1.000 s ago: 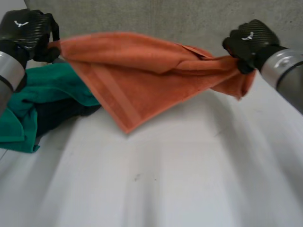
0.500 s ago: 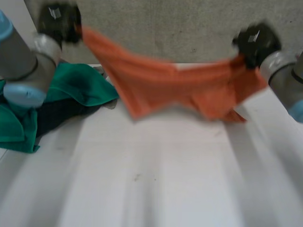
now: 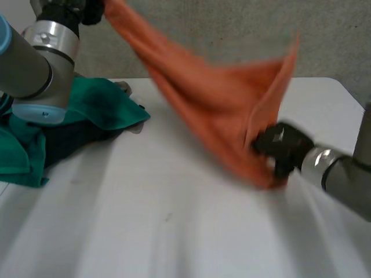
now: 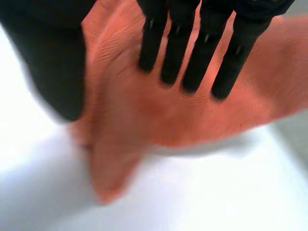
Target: Fold the laundry.
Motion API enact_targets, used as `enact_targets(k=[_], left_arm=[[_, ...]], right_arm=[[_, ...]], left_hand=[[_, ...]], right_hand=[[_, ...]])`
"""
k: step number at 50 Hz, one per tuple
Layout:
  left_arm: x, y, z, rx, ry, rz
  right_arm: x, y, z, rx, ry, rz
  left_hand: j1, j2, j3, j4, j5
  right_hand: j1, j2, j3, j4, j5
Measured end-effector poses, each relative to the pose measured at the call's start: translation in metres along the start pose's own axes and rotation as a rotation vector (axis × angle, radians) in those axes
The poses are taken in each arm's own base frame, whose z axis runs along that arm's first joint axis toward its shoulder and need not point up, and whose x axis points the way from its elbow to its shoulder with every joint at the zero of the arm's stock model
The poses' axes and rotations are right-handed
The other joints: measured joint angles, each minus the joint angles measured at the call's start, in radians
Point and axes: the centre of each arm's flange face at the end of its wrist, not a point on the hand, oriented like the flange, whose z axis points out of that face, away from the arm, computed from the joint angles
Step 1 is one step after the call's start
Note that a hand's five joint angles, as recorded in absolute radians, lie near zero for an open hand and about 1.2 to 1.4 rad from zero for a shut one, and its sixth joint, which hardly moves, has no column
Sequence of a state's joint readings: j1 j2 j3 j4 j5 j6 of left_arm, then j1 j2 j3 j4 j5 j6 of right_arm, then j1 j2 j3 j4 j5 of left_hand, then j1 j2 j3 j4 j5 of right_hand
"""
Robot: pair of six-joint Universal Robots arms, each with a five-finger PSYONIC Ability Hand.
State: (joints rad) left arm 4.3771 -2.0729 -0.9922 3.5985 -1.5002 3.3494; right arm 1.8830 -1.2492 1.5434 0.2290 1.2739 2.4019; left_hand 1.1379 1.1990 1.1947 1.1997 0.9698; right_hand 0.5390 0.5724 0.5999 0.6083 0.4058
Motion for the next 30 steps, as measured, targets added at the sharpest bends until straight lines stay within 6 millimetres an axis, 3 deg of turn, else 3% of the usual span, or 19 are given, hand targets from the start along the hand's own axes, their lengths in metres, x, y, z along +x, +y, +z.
enact_targets(k=[2, 5, 12, 18, 24, 30], left_arm=[[0.003, 0.001, -0.004, -0.012, 0.015, -0.003], [0.009, -0.001, -0.008, -0.024, 0.034, -0.009], [0.018, -0.015, -0.013, -0.036, 0.062, -0.021], [0.023, -0.034, -0.02, -0.04, 0.085, -0.031], [0.027, -0.073, -0.029, 0.005, 0.12, -0.041], [0.025, -0.121, -0.04, 0.089, 0.141, -0.048]], right_arm=[[-0.01, 0.003, -0.004, -0.048, -0.063, -0.034], [-0.01, 0.0, -0.004, -0.055, -0.074, -0.061], [0.037, -0.039, 0.009, 0.085, 0.129, 0.017], [0.061, -0.057, 0.019, 0.172, 0.197, 0.128], [0.065, -0.059, 0.048, 0.211, 0.172, 0.234], [0.057, -0.054, 0.091, 0.267, 0.053, 0.367]], left_hand=[[0.0, 0.0, 0.0, 0.0, 0.0], [0.0, 0.0, 0.0, 0.0, 0.0], [0.0, 0.0, 0.0, 0.0, 0.0], [0.0, 0.0, 0.0, 0.0, 0.0], [0.0, 0.001, 0.0, 0.0, 0.0], [0.0, 0.001, 0.0, 0.0, 0.0]], right_hand=[[-0.239, -0.256, -0.26, -0.264, -0.258], [-0.314, -0.355, -0.379, -0.383, -0.36], [-0.314, -0.358, -0.389, -0.398, -0.361], [-0.314, -0.358, -0.389, -0.398, -0.361], [-0.314, -0.358, -0.389, -0.398, -0.361], [-0.314, -0.358, -0.389, -0.398, -0.361]])
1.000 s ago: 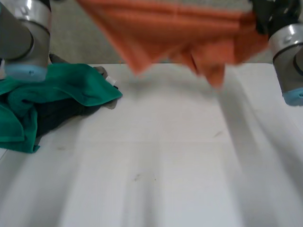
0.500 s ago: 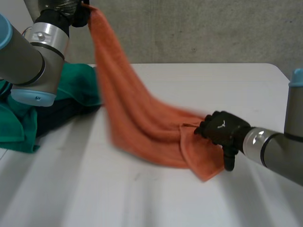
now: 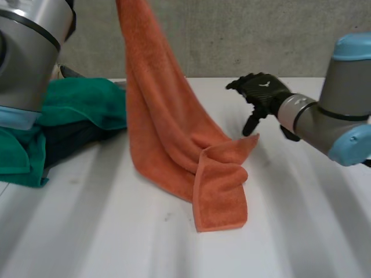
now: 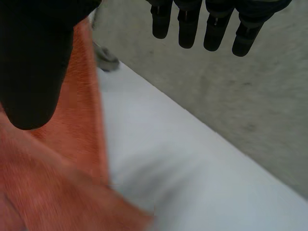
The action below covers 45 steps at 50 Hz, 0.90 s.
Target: Fold the laundry.
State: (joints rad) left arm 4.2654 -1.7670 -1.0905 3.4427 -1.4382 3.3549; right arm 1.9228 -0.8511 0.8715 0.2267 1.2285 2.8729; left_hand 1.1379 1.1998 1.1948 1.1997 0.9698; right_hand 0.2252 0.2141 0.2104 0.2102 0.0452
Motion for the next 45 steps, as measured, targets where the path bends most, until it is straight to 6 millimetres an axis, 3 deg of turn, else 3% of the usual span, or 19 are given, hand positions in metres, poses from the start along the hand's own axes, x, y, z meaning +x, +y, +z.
enact_targets(k=[7, 9, 11, 13, 17, 21, 24, 29, 32, 36, 41, 45], left_arm=[[0.002, -0.038, -0.01, 0.063, 0.021, -0.003], [0.002, -0.044, -0.012, 0.07, 0.025, -0.004], [0.002, -0.049, -0.015, 0.076, 0.028, -0.004], [0.002, -0.05, -0.017, 0.074, 0.03, -0.004], [0.003, -0.045, -0.021, 0.056, 0.031, -0.004], [-0.001, -0.025, -0.026, -0.014, 0.019, 0.008], [-0.012, 0.001, -0.032, -0.103, -0.007, 0.049], [-0.031, 0.053, -0.047, -0.297, -0.043, 0.13], [-0.037, 0.089, -0.062, -0.444, -0.056, 0.172], [-0.037, 0.124, -0.078, -0.589, -0.059, 0.209], [-0.029, 0.168, -0.091, -0.722, -0.03, 0.23], [-0.02, 0.192, -0.083, -0.732, -0.007, 0.232]], right_arm=[[-0.014, 0.032, 0.037, 0.005, -0.15, 0.193], [-0.018, 0.04, 0.045, 0.001, -0.176, 0.235], [-0.024, 0.052, 0.054, -0.007, -0.195, 0.272], [-0.025, 0.057, 0.058, -0.009, -0.195, 0.285], [-0.02, 0.053, 0.061, 0.01, -0.154, 0.269], [0.003, 0.014, 0.044, 0.091, -0.039, 0.144], [0.03, -0.017, 0.015, 0.134, 0.065, -0.016], [0.054, -0.039, -0.037, 0.102, 0.179, -0.26], [0.053, -0.037, -0.062, 0.032, 0.188, -0.358], [0.044, -0.025, -0.08, -0.072, 0.143, -0.405], [0.032, -0.009, -0.086, -0.178, 0.067, -0.439], [0.034, -0.002, -0.074, -0.194, 0.057, -0.473]], left_hand=[[0.0, 0.0, 0.0, 0.0, 0.0], [0.0, 0.0, 0.0, 0.0, 0.0], [0.0, 0.0, 0.0, 0.0, 0.0], [0.0, 0.0, 0.0, 0.0, 0.0], [0.0, 0.0, 0.0, 0.0, 0.0], [0.0, 0.0, 0.0, 0.0, 0.0], [0.0, 0.0, 0.0, 0.0, 0.0], [0.0, 0.0, 0.0, 0.0, 0.0], [0.0, 0.0, 0.0, 0.0, 0.0], [0.0, 0.0, 0.0, 0.0, 0.0], [0.0, 0.0, 0.0, 0.0, 0.0], [0.0, 0.0, 0.0, 0.0, 0.0]], right_hand=[[0.039, 0.051, 0.055, 0.055, 0.046], [0.197, 0.211, 0.215, 0.214, 0.193], [0.597, 0.61, 0.601, 0.598, 0.594], [0.851, 0.866, 0.851, 0.85, 0.842], [0.912, 0.964, 0.966, 0.971, 0.934], [0.912, 0.964, 0.974, 0.983, 0.934], [0.912, 0.964, 0.975, 0.984, 0.934], [0.912, 0.964, 0.975, 0.986, 0.934], [0.912, 0.964, 0.975, 0.986, 0.934], [0.912, 0.964, 0.975, 0.986, 0.934], [0.912, 0.964, 0.975, 0.986, 0.934], [0.912, 0.964, 0.975, 0.986, 0.934]])
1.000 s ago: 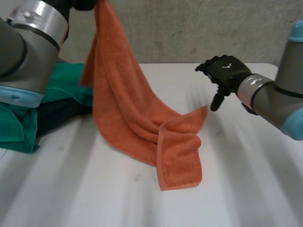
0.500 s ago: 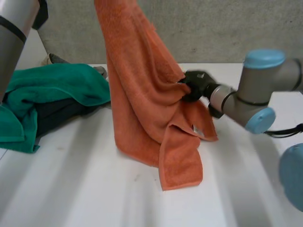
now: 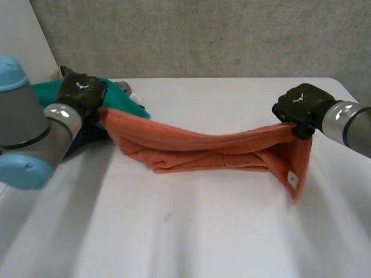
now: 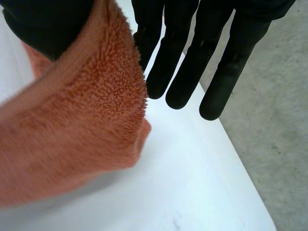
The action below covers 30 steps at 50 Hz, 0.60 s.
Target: Fold the laundry.
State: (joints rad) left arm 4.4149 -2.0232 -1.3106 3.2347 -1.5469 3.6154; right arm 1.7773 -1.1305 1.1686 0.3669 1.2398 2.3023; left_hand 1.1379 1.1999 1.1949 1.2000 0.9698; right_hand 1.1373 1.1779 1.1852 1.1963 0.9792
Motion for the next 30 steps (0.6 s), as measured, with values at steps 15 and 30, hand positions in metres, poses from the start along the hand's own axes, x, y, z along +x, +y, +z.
enact_targets(k=[15, 30], left_arm=[[-0.072, -0.158, 0.055, 0.854, -0.421, 0.016], [-0.039, -0.102, 0.028, 0.649, -0.303, -0.001]], right_arm=[[0.126, -0.077, 0.032, 0.534, 0.77, -0.084], [0.072, -0.053, 0.017, 0.499, 0.475, 0.017]], left_hand=[[0.0, 0.0, 0.001, 0.003, 0.0], [0.0, 0.0, 0.001, 0.003, 0.01]], right_hand=[[0.0, 0.0, 0.005, 0.001, 0.002], [0.0, 0.0, 0.005, 0.001, 0.024]])
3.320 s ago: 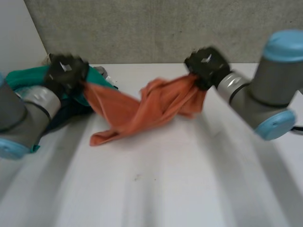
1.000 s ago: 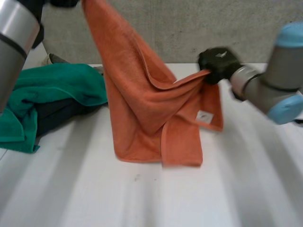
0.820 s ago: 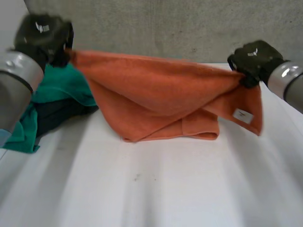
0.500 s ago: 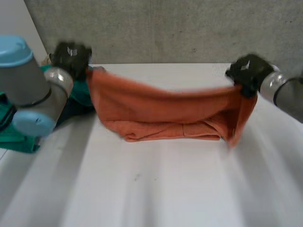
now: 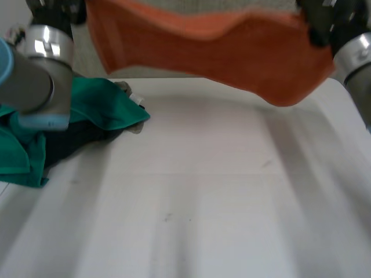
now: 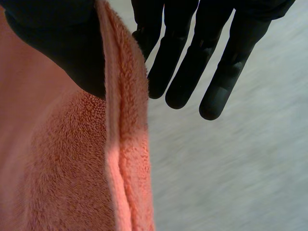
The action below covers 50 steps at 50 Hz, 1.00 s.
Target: Fold the laundry.
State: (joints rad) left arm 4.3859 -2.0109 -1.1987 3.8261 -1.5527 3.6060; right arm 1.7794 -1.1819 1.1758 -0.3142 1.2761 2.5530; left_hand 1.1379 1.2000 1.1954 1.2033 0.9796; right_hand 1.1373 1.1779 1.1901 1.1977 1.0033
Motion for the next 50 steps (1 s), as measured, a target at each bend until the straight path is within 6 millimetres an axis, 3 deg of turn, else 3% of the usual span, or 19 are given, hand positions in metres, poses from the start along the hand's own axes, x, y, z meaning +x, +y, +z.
enact_targets(k=[5, 11, 13, 15, 19, 30, 35, 38, 40, 43, 46, 50], left_arm=[[0.014, 0.028, -0.043, -0.153, 0.078, -0.002], [0.026, 0.054, -0.087, -0.294, 0.145, -0.003], [0.027, 0.058, -0.093, -0.314, 0.153, -0.003], [0.027, 0.06, -0.098, -0.328, 0.157, -0.003], [0.026, 0.06, -0.099, -0.331, 0.156, -0.003], [0.016, 0.051, -0.096, -0.321, 0.138, 0.003], [0.014, 0.05, -0.1, -0.33, 0.14, 0.004], [0.014, 0.049, -0.103, -0.337, 0.143, 0.004], [0.013, 0.048, -0.105, -0.345, 0.147, 0.004], [0.012, 0.045, -0.11, -0.362, 0.156, 0.003], [0.011, 0.042, -0.112, -0.37, 0.16, 0.003], [0.002, 0.022, -0.121, -0.421, 0.186, 0.005]], right_arm=[[-0.032, 0.032, -0.027, -0.198, -0.161, 0.08], [-0.07, 0.09, -0.058, -0.449, -0.308, 0.183], [-0.079, 0.107, -0.065, -0.51, -0.33, 0.214], [-0.082, 0.122, -0.07, -0.563, -0.329, 0.258], [-0.078, 0.137, -0.072, -0.617, -0.285, 0.348], [-0.039, 0.152, -0.078, -0.715, -0.141, 0.535], [-0.033, 0.157, -0.085, -0.774, -0.142, 0.559], [-0.033, 0.162, -0.089, -0.807, -0.151, 0.573], [-0.035, 0.165, -0.092, -0.826, -0.164, 0.585], [-0.037, 0.166, -0.094, -0.834, -0.186, 0.597], [-0.037, 0.165, -0.094, -0.832, -0.195, 0.597], [-0.016, 0.139, -0.092, -0.778, -0.224, 0.489]], left_hand=[[0.0, 0.0, 0.0, 0.0, 0.0], [0.0, 0.0, 0.0, 0.0, 0.0], [0.0, 0.0, 0.0, 0.0, 0.0], [0.0, 0.0, 0.0, 0.0, 0.0], [0.0, 0.0, 0.0, 0.0, 0.0], [0.0, 0.0, 0.0, 0.0, 0.0], [0.0, 0.0, 0.0, 0.0, 0.0], [0.0, 0.0, 0.0, 0.0, 0.0], [0.0, 0.0, 0.0, 0.0, 0.0], [0.0, 0.0, 0.0, 0.0, 0.0], [0.0, 0.0, 0.0, 0.0, 0.0], [0.0, 0.0, 0.0, 0.0, 0.0]], right_hand=[[0.0, 0.0, 0.0, 0.0, 0.0], [-0.006, -0.04, -0.048, -0.054, -0.035], [-0.072, -0.148, -0.144, -0.151, -0.126], [-0.335, -0.387, -0.389, -0.395, -0.382], [-0.49, -0.526, -0.543, -0.559, -0.555], [-0.524, -0.566, -0.588, -0.596, -0.6], [-0.507, -0.552, -0.568, -0.576, -0.558], [-0.382, -0.437, -0.433, -0.455, -0.444], [-0.048, -0.091, -0.107, -0.115, -0.122], [0.0, 0.002, -0.008, -0.01, -0.027], [0.0, 0.002, -0.005, -0.005, -0.027], [0.0, 0.002, -0.005, -0.002, -0.027]])
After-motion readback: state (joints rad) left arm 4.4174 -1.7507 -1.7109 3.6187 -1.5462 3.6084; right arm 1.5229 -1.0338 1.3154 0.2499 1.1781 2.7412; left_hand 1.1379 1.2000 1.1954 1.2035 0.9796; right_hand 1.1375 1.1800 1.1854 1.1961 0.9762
